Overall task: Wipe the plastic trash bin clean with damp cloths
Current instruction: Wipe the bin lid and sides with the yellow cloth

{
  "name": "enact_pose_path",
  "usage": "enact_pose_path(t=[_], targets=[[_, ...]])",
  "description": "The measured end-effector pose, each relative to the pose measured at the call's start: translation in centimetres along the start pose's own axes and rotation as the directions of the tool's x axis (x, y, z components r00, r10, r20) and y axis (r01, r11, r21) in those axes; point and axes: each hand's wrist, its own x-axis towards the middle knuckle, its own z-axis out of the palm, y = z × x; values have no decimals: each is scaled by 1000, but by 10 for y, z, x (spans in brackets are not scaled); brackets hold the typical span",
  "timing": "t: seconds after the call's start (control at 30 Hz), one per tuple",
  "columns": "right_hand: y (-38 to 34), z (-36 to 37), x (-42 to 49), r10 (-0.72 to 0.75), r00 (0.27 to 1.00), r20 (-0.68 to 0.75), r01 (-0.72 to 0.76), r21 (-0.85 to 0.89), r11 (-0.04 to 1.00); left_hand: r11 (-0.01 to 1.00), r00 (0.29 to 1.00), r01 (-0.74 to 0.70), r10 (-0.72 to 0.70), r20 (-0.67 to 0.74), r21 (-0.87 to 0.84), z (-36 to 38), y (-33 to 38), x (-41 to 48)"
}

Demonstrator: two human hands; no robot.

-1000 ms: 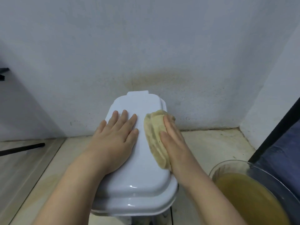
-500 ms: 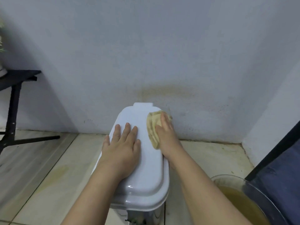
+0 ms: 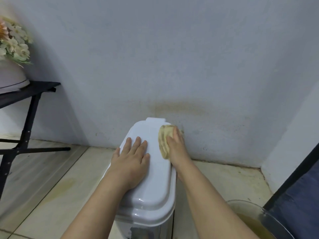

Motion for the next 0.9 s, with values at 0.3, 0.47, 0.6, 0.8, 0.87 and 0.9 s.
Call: enact_pose_path(t=[0.3, 0.47, 0.6, 0.8, 0.87, 0.9], targets=[[-9, -4, 13, -71, 985, 159, 169, -769, 617, 999, 999, -47, 48, -8, 11, 5, 2, -4], [-20, 1, 53, -42, 955, 293, 269, -803, 532, 990, 989, -140, 140, 36, 2, -6, -20, 2], [2, -8, 4, -103, 974, 200, 221, -765, 605, 983, 995, -75, 63, 77, 165, -30, -46, 6], [-1, 6, -96, -186, 983, -5, 98, -835, 542, 964, 962, 267, -267, -65, -6, 0, -48, -39], [-3, 14, -109, -231, 969, 88, 196, -844, 499, 976, 974, 217, -214, -77, 33, 4, -54, -41], [-7, 18, -106, -244, 952, 185, 283, -836, 470, 979, 978, 197, -192, -76, 56, 4, -57, -40]])
